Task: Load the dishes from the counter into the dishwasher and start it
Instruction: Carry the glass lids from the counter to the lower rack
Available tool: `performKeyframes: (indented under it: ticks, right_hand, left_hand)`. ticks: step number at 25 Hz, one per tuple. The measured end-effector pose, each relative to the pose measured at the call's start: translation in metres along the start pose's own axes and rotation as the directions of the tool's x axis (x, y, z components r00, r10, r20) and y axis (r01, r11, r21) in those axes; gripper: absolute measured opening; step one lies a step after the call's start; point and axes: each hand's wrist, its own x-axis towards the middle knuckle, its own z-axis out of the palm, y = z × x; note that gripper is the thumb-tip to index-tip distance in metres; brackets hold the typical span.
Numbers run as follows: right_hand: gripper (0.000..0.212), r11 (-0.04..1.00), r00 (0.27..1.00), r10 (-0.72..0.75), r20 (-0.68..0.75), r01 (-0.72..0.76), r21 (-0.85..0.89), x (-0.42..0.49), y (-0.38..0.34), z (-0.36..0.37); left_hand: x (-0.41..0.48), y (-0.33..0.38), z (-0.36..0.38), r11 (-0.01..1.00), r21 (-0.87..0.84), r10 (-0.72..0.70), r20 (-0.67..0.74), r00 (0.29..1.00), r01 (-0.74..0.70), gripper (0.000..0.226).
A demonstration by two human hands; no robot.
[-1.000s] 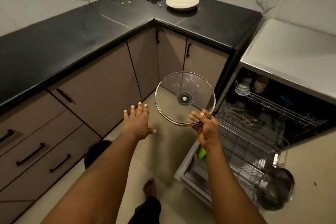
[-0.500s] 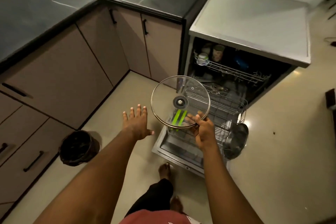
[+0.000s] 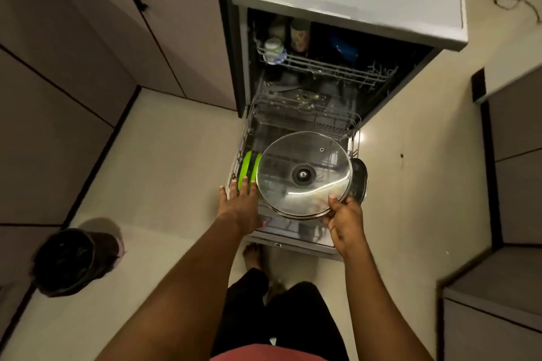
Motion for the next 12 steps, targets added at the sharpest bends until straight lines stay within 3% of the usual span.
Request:
performKeyframes:
  ticks: [6, 12]
  right_hand:
    - [0.016, 0.998, 0.984, 0.069, -0.164, -0.069, 0.006, 0.051, 0.014, -0.04]
    - [0.016, 0.922, 0.935, -0.182, -0.304, 0.055, -0.382, 0.128, 0.031, -0.079]
  left_hand:
    - [0.068, 0.04, 0.045, 0.995, 0.063, 0.066, 0.134, 0.989, -0.075, 0.097]
    - [0.156, 0.082, 0.11, 0.986, 0.111, 0.099, 0.212, 0.972, -0.124, 0.085]
